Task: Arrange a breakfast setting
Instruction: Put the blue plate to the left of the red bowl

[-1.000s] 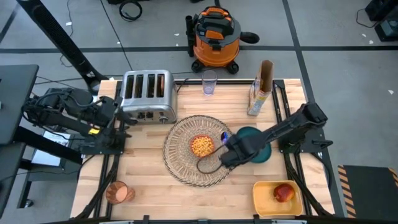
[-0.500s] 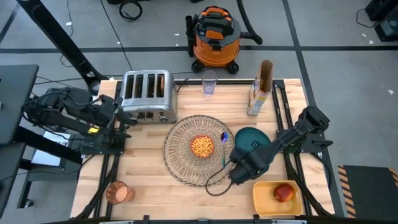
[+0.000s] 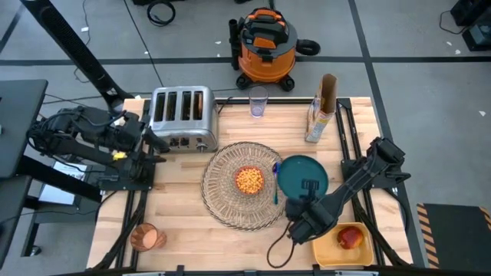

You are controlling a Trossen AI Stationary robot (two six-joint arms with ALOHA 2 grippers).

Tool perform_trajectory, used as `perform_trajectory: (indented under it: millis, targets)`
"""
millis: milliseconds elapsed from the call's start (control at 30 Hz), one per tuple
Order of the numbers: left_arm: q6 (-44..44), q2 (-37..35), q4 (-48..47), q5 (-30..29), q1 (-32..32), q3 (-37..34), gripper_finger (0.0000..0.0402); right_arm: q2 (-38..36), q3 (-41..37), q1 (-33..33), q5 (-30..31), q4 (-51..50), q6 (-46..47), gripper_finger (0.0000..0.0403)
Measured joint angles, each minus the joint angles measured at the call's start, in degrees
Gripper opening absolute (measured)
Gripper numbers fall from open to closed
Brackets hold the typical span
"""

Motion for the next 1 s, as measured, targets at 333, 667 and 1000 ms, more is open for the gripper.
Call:
perform_trajectory:
  millis: [333, 667, 1000]
  targets:
    - [-3.0, 0.0, 0.4, -1.9, 0.0, 0.0, 0.0217, 0.0, 5.1, -1.0, 6.6, 3.0, -23.8, 0.0012]
    - [-3.3, 0.9, 1.8, -2.5, 0.0, 0.0, 0.0217, 2.0, 7.2, -4.1, 7.9, 13.0, -47.0, 0.0012]
    - [-4.1, 2.2, 1.7, -2.5, 0.0, 0.0, 0.0217, 14.2, 22.0, -5.0, 7.6, 19.7, -67.4, 0.0012]
